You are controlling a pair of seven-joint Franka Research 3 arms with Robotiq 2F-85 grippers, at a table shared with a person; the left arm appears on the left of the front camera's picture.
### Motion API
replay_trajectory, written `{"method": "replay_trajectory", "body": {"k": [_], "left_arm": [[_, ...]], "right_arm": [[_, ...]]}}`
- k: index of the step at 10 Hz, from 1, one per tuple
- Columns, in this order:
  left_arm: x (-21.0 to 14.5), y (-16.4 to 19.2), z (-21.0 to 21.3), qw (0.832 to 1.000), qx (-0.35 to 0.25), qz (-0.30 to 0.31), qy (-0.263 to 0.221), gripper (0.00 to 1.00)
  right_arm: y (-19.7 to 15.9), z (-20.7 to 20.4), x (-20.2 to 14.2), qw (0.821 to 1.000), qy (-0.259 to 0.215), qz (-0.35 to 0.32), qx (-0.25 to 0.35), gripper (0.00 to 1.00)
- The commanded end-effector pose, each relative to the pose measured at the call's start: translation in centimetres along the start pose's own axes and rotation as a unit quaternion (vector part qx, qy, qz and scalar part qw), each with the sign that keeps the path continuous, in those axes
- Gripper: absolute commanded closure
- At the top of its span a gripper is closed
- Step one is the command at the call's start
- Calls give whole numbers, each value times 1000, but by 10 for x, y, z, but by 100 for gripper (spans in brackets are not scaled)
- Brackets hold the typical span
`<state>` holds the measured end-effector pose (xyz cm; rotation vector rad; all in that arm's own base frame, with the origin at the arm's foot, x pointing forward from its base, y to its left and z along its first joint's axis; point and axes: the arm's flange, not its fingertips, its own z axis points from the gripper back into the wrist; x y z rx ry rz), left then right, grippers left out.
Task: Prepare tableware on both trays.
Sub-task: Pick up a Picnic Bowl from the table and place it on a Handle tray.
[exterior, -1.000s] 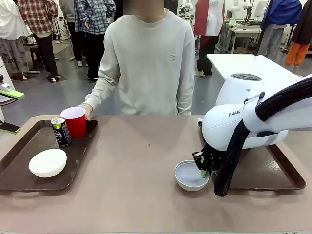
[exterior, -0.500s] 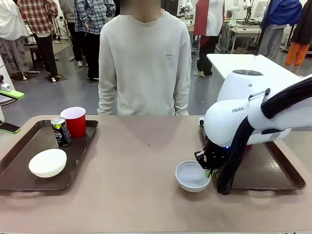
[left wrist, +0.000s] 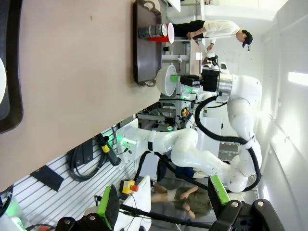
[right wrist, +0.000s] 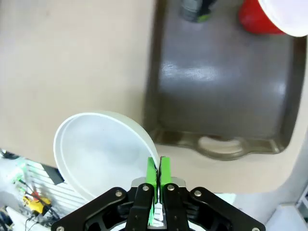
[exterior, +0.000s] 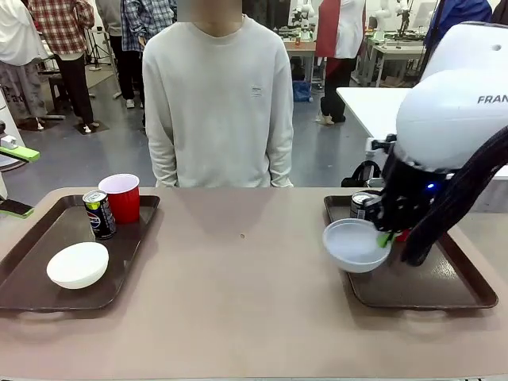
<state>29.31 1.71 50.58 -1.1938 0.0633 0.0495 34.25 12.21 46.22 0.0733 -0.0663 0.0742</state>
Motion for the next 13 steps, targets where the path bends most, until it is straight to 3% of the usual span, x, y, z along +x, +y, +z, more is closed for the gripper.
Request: {"method": "replay_trajectory", "body": {"k": [1,4,5,7,8,12,13], "left_arm": [[-1,1,0,1000,-10,-13,0,2],[-1,1,0,1000,-10,-13,0,2],[-1,1,0,1000,-10,-13,0,2],[-1,1,0,1000,-10,-13,0,2],[-1,1,0,1000,-10,-13,0,2],[-1,1,0,1000,-10,-13,0,2],[-1,1,0,1000,-10,-13,0,2]], "right_arm": [[-45,-34,51,999,45,12,-13,100],[-79,-57,67,994,63,85,-31,100],[-77,-52,51,998,52,22,-20,100],[-85,-67,63,996,67,49,-23,96],[-79,-85,69,996,56,46,-54,96],[-94,-119,86,997,39,65,-9,96],[-97,-123,88,997,45,58,-5,69]]}}
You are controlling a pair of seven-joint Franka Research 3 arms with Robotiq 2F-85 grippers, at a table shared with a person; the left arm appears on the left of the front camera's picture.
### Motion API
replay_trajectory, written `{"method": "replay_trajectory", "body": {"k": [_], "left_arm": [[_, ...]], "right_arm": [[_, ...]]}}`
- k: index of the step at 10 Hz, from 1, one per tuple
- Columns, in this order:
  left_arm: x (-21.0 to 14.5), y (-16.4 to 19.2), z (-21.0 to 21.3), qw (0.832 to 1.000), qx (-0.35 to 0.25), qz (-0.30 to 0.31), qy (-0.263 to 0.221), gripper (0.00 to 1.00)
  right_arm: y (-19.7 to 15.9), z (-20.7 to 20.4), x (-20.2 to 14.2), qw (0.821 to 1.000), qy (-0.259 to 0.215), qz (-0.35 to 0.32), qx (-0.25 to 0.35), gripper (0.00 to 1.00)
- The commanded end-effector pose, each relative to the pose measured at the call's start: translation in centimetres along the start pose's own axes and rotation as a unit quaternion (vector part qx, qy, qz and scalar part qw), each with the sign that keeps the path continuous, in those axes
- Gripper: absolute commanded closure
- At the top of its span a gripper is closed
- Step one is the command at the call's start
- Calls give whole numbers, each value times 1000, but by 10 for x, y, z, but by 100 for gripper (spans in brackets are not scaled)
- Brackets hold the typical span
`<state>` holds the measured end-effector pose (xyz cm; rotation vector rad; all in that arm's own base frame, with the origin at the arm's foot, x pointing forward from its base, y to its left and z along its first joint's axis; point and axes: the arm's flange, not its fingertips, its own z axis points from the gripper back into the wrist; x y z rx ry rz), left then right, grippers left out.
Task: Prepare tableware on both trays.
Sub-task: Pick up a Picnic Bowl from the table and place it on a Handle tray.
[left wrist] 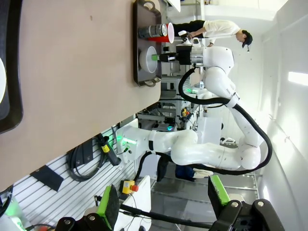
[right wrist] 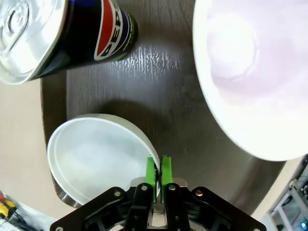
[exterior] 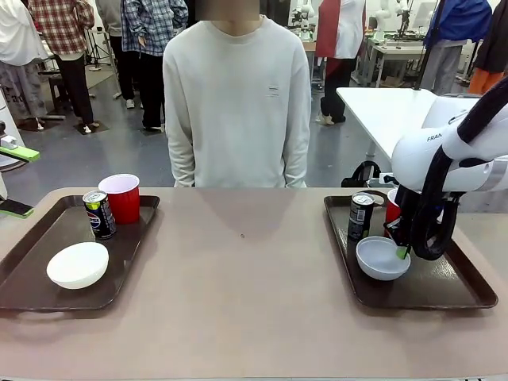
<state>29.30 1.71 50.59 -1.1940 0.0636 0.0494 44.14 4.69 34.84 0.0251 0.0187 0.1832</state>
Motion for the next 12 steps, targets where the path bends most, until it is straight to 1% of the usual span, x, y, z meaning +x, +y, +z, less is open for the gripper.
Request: {"method": "replay_trajectory", "body": {"k": [1,2,3,4,6,7,8,9,10,11,12], "left_arm": [[-1,1,0,1000,-10,-13,0,2],[-1,1,0,1000,-10,-13,0,2],[-1,1,0,1000,-10,-13,0,2],[-1,1,0,1000,-10,-13,0,2],[-1,1,0,1000,-10,-13,0,2],[-1,1,0,1000,-10,-13,0,2],[-1,1,0,1000,-10,-13,0,2],[-1,1,0,1000,-10,-13,0,2],[-1,1,0,1000,-10,-13,0,2],[-1,1,0,1000,-10,-13,0,2],[-1,1,0,1000,-10,-13,0,2]], "right_arm": [[-8,-8,2,1000,-1,11,16,37],[-4,-2,-2,1000,-5,8,13,10],[-2,7,-9,1000,-4,3,9,17],[0,18,-17,1000,-5,1,0,0],[6,42,-38,1000,0,9,-3,0],[9,51,-47,1000,9,19,8,32],[11,59,-56,998,22,39,45,23],[12,68,-65,990,39,57,124,13],[15,77,-81,971,40,75,222,10],[23,87,-102,943,38,90,317,10],[40,102,-129,918,33,36,394,10]]}}
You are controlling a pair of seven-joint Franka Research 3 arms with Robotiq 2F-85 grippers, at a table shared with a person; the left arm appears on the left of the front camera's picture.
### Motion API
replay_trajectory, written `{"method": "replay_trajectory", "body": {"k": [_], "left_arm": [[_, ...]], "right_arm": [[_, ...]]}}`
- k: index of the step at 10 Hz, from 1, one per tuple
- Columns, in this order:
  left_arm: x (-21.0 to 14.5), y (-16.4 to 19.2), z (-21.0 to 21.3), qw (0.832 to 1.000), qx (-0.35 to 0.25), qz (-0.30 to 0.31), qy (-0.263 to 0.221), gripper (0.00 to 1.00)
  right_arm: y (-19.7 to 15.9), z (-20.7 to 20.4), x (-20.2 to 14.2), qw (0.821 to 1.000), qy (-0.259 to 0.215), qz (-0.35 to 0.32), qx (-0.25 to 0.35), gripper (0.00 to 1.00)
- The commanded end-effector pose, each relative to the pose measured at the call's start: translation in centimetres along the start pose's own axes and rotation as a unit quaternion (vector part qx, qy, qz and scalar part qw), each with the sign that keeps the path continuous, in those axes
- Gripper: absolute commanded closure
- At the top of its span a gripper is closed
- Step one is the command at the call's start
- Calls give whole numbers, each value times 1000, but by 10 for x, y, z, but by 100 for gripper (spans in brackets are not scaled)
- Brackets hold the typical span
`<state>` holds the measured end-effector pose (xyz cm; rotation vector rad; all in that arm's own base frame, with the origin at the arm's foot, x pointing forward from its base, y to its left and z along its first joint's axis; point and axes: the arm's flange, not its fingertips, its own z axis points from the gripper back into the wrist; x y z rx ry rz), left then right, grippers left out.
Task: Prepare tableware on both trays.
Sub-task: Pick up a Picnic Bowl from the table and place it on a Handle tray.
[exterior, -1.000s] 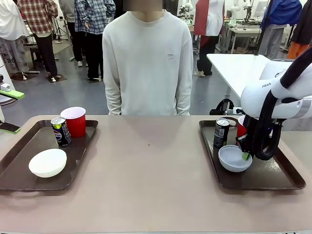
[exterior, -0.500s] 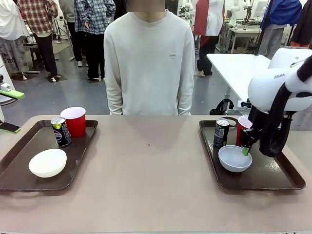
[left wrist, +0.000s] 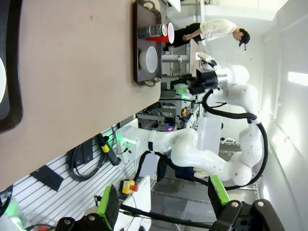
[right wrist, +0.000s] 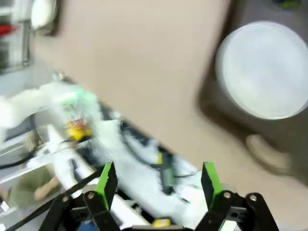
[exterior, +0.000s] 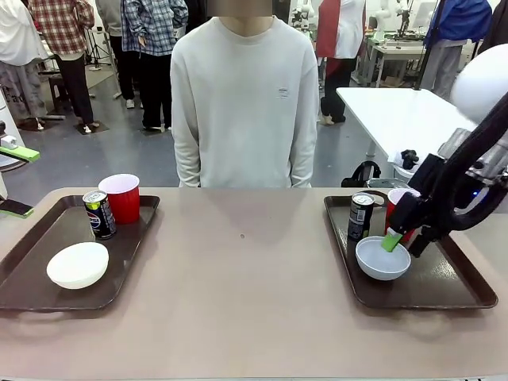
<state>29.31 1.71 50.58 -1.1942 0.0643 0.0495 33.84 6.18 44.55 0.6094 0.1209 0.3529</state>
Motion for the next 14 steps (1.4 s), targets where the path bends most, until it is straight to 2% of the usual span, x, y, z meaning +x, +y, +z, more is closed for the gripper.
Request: {"method": "replay_trajectory", "body": {"k": [1,3,4,5,6,7,14], "left_arm": [[-1,0,0,1000,-10,-13,-1,2],[-1,0,0,1000,-10,-13,-1,2],[-1,0,0,1000,-10,-13,-1,2],[-1,0,0,1000,-10,-13,-1,2],[-1,0,0,1000,-10,-13,-1,2],[-1,0,0,1000,-10,-13,-1,2],[-1,0,0,1000,-10,-13,-1,2]], "right_arm": [[29,0,-43,985,-29,-69,158,10],[36,1,-70,967,-34,-93,235,10],[32,5,-88,950,-46,-136,278,10],[28,7,-103,936,-73,-173,298,10],[17,7,-109,928,-126,-187,295,10],[32,42,-57,955,-36,-124,268,10],[32,42,-57,955,-36,-124,268,10]]}}
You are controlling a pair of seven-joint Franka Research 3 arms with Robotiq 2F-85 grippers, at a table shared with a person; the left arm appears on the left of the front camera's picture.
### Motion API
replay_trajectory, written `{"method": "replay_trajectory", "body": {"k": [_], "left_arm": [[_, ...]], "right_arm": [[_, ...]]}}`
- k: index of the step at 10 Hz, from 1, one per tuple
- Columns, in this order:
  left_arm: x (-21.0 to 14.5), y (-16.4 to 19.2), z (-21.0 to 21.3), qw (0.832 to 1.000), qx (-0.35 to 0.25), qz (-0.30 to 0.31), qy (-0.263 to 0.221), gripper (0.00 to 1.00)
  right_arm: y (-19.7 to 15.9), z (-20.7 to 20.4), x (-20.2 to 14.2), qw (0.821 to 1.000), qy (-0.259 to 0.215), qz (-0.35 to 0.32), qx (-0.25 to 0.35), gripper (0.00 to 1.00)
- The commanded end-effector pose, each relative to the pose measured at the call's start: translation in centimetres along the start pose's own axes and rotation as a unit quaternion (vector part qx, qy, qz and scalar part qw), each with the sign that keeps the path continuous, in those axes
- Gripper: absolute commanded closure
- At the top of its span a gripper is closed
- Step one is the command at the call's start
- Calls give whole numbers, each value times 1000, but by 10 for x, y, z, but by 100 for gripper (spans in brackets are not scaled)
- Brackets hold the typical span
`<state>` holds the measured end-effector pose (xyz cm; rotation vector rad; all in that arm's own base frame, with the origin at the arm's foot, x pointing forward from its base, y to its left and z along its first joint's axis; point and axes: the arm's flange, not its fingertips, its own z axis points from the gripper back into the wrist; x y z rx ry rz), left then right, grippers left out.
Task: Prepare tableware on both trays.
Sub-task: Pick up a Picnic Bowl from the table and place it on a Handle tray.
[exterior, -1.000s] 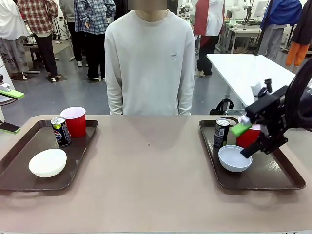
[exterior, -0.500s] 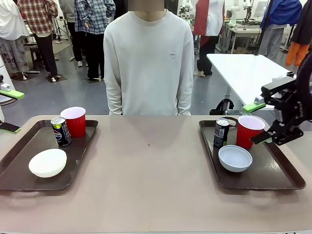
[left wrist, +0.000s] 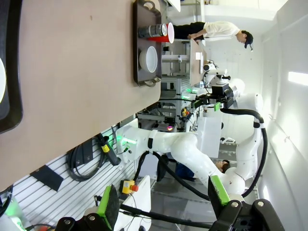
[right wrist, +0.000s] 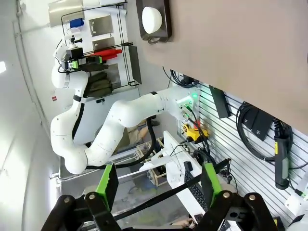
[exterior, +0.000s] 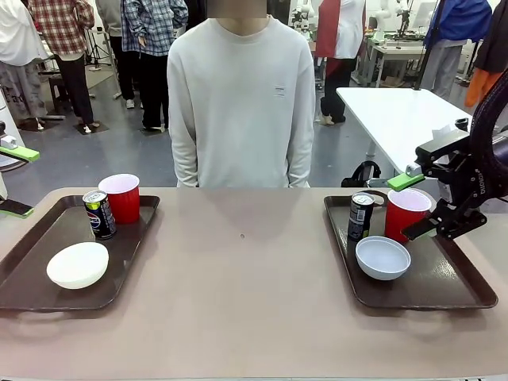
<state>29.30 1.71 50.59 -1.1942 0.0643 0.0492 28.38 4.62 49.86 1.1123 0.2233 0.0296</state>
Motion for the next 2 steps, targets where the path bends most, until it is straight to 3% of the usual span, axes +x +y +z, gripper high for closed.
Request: {"method": "replay_trajectory", "body": {"k": [1,2], "left_arm": [[0,1,0,1000,-10,-13,-1,2],[0,1,0,1000,-10,-13,-1,2]], "right_arm": [[-1,3,0,1000,5,7,8,10],[-1,3,0,1000,5,7,8,10]]}}
